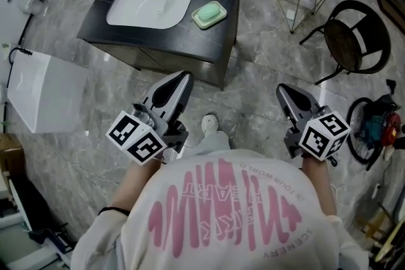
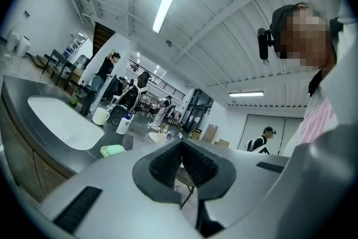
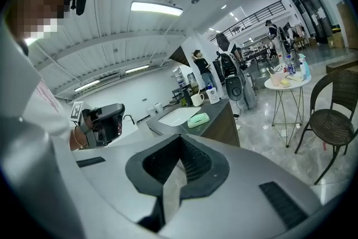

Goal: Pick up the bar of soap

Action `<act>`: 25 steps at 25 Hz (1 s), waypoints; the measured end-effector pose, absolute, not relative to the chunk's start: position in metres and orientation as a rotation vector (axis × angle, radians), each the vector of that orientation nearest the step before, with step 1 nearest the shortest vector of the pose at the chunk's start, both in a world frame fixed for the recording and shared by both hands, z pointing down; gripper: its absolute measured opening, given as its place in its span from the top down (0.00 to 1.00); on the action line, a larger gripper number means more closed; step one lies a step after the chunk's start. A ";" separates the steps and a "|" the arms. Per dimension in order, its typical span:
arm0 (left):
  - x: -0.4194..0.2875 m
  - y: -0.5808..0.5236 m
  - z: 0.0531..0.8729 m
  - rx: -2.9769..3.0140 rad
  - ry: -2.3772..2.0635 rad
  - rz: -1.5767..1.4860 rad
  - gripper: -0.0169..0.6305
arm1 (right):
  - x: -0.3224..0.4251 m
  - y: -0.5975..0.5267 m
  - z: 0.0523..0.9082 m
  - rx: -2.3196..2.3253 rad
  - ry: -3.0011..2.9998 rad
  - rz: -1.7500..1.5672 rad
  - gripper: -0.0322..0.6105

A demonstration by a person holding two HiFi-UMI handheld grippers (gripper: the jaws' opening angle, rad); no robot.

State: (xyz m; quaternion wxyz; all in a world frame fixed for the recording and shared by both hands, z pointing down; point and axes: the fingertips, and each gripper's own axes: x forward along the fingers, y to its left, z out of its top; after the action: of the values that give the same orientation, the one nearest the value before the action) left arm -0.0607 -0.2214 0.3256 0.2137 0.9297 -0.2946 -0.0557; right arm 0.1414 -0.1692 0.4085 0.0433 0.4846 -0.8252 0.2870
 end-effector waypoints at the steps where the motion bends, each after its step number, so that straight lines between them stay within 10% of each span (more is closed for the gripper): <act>1: -0.065 -0.231 0.326 2.579 -0.816 -0.151 0.96 | 0.137 -0.178 0.408 1.480 -2.525 0.880 0.94; 25: -0.129 -0.380 0.346 2.586 -0.771 -0.113 0.96 | 0.059 -0.311 0.429 1.450 -2.439 0.927 0.94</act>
State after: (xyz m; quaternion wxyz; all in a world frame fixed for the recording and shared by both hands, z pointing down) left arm -0.1287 -0.3802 0.3455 0.2184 0.9343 -0.2786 -0.0408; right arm 0.0590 -0.3109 0.4293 0.0782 0.4844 -0.8145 0.3096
